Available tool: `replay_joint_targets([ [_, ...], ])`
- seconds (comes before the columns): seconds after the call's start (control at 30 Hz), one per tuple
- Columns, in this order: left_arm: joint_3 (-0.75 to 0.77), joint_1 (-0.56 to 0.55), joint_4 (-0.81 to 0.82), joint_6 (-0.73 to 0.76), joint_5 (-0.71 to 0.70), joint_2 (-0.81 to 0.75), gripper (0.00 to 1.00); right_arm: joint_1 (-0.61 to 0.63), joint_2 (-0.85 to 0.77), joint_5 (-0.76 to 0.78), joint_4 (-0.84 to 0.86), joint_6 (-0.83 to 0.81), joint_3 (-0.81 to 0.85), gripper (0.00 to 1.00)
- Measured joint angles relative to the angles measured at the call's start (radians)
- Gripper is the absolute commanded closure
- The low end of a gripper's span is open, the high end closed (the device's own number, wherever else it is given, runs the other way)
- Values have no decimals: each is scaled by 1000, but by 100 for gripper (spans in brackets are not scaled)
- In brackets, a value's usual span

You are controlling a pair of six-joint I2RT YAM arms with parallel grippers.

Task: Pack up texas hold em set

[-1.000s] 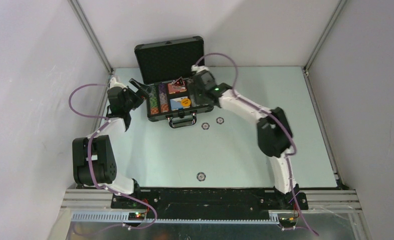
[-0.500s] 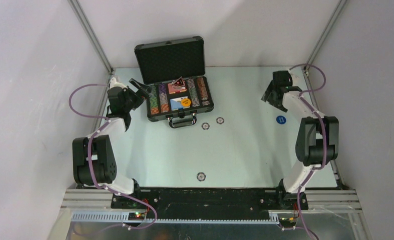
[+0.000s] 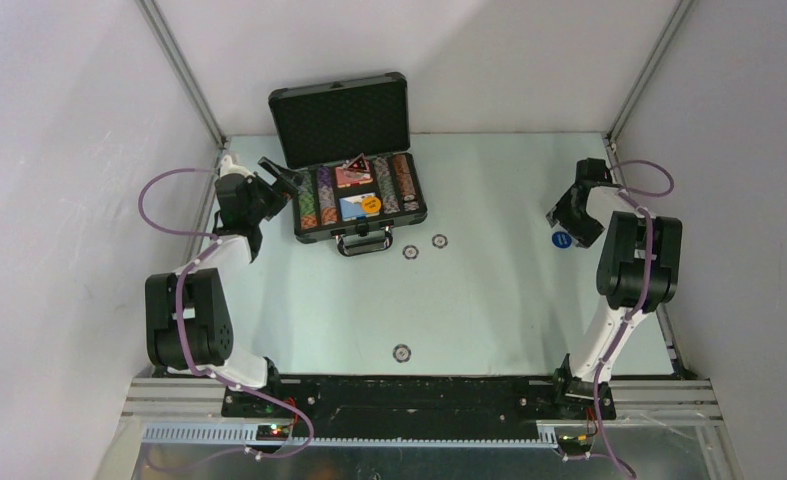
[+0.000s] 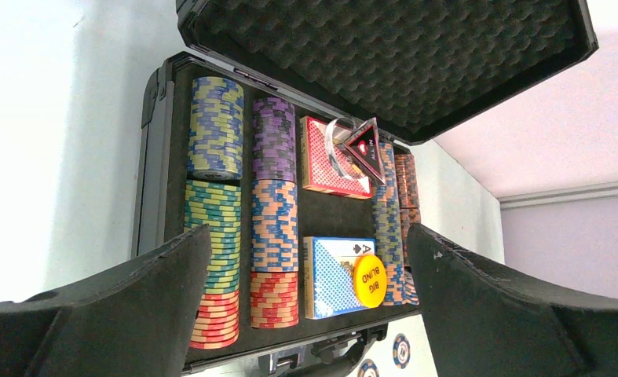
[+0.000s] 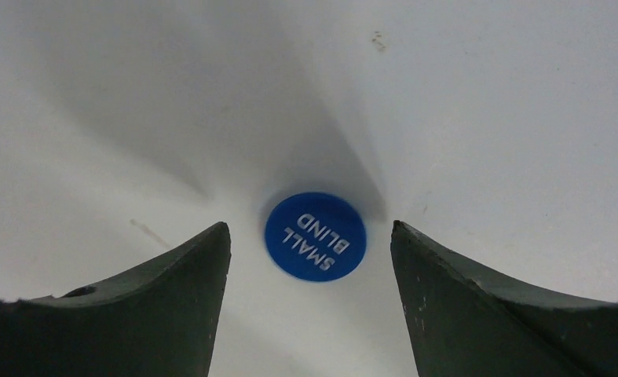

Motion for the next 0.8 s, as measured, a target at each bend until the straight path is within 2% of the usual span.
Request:
replay_joint_targets([
  [0.47,0,0,1,0,1,3,2,-41,48,-84,-21,-18,29,32],
  [0.8,0,0,1,0,4,3,2,-18,70,-80,-58,-67,61,50],
])
